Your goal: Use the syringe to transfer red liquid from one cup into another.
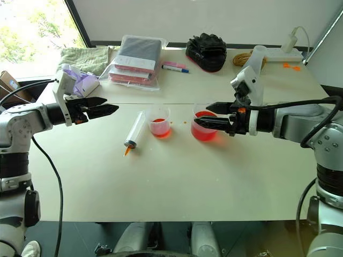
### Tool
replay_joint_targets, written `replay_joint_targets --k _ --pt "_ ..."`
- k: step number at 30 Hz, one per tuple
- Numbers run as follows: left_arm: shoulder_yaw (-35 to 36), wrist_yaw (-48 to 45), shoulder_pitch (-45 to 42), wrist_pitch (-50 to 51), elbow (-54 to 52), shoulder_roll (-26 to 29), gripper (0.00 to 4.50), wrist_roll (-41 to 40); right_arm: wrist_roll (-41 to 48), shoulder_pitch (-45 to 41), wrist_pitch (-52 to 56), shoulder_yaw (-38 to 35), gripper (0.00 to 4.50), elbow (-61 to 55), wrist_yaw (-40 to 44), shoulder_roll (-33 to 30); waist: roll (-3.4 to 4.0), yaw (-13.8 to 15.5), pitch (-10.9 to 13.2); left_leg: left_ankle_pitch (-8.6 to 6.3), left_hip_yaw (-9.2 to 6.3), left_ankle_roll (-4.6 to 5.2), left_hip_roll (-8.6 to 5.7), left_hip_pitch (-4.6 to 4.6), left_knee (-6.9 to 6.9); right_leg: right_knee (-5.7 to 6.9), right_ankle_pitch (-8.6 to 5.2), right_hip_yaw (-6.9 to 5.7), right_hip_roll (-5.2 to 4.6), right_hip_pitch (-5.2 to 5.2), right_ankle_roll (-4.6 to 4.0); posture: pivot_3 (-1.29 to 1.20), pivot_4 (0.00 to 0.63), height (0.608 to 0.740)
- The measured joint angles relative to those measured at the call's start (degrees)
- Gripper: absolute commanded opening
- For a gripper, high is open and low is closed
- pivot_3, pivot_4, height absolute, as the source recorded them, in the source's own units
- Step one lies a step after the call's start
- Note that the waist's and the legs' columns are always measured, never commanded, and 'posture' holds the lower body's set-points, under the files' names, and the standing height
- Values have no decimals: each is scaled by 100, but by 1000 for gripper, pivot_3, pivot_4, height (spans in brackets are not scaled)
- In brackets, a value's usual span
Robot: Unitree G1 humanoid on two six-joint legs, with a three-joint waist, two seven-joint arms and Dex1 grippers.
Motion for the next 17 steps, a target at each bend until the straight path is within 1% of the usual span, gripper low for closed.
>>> replay_joint_targets --k 2,4,8,11,14,17 --pt "353 102 476 30 -657 28 4472 -235 -306 205 -414 67 3525 4 556 -279 0 8 1 1 0 -2 0 1 -1 1 0 0 0 0 0 0 150 740" --pt "711 118 983 159 -1288 220 4472 -517 -553 422 -797 157 3525 28 1130 -571 0 16 1 1 -1 -2 0 2 0 1 0 0 0 3 -1 0 150 740" --pt "1540 36 1872 263 -2032 510 4472 -1015 -1013 669 -1382 241 3525 262 1908 -840 1 35 0 2 -1 -3 0 11 4 -2 -9 -1 -1 15 -16 0 150 740" --pt "1905 -106 2620 261 -2347 601 4472 -1307 -1306 789 -1693 349 3525 446 2188 -837 1 43 1 1 -1 -4 0 18 4 -4 -13 -1 -1 22 -22 0 150 740" --pt "2037 -75 2933 229 -2591 601 4472 -1532 -1482 813 -1849 441 3525 492 2289 -785 1 61 1 1 -2 -4 0 19 6 -4 -14 -2 -3 27 -24 0 150 740" --pt "2113 -3 3041 173 -2705 609 4472 -1722 -1579 812 -1912 449 3525 493 2334 -769 1 52 1 1 -2 -5 0 19 5 -5 -13 -2 -3 27 -24 0 150 740"
